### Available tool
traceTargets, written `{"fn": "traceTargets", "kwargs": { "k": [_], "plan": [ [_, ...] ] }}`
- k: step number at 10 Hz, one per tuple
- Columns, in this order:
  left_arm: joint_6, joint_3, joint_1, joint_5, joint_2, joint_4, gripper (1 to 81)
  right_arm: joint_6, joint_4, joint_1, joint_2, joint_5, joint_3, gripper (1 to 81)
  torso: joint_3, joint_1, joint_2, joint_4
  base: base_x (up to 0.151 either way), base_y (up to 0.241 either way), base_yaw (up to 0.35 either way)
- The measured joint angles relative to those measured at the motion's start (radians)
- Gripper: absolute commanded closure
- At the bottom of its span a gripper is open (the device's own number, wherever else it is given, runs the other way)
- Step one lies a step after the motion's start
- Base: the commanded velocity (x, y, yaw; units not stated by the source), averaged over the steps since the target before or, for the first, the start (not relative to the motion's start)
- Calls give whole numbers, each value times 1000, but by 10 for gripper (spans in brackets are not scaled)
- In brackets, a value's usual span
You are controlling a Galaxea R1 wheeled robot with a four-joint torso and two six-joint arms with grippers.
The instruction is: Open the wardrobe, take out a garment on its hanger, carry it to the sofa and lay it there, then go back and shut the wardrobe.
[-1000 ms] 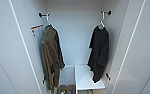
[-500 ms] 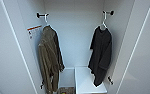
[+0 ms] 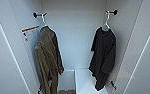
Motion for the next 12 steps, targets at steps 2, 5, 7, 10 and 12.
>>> {"fn": "traceTargets", "kwargs": {
  "k": [2, 5, 7, 10, 12],
  "plan": [
    [0, 0, -1, 0, 0, 0, 10, 0, 0, 0, 0, 0, 0, 10, 0, 0, 0, 0, 105, 0, 0],
    [0, 0, -3, -2, 1, 0, 10, 0, 0, 1, 0, 0, 0, 10, 0, 1, 0, 0, 25, 0, 0],
    [0, 0, 0, 1, 3, 0, 10, 0, 0, 0, 0, -3, 0, 10, 0, 1, 0, 0, 0, 0, 0],
    [-7, 1, -1, 92, 12, -2, 10, 0, 0, -3, 0, -8, 0, 10, 0, 0, 0, 0, 0, 0, 0],
    [-21, 1, 3, 213, 26, -11, 10, -3, 0, -3, 0, -8, 0, 10, 0, 0, 0, 0, 0, 0, 0]
  ]
}}
